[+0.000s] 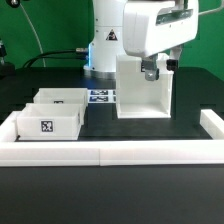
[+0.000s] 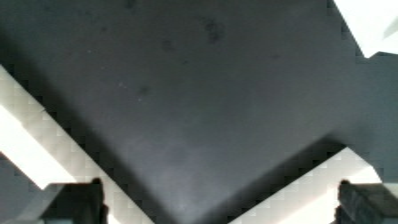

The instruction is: Assemble drawer

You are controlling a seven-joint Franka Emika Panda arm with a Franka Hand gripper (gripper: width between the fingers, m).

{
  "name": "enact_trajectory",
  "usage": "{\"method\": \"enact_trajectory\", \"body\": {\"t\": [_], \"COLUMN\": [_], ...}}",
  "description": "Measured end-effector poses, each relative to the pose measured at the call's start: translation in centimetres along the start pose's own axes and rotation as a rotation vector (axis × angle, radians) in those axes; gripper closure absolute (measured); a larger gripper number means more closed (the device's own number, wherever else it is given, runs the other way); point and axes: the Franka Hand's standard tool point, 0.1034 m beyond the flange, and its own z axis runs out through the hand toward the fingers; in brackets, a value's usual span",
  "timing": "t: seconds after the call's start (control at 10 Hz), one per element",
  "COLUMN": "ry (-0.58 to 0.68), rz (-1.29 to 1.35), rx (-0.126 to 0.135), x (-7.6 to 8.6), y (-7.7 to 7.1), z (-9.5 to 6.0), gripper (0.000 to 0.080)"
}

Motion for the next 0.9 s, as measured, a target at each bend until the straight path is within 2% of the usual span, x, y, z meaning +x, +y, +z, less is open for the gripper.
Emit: {"method": "enact_trajectory", "body": {"t": [0.6,0.7,0.8,0.9], "ry": [0.000,0.013,0.008,0.003], "rz": [0.002,0.114,0.235,0.336], "rx": [-0.001,-0.017,-0.020,-0.023], "x": [0.0,-0.8,-1.7,-1.9], "y": [0.0,-0.9,-2.7,-4.5], "z": [0.0,-0.9,-1.7,-2.4], "gripper": [0.0150,0.0150,0.0150,0.0150]}}
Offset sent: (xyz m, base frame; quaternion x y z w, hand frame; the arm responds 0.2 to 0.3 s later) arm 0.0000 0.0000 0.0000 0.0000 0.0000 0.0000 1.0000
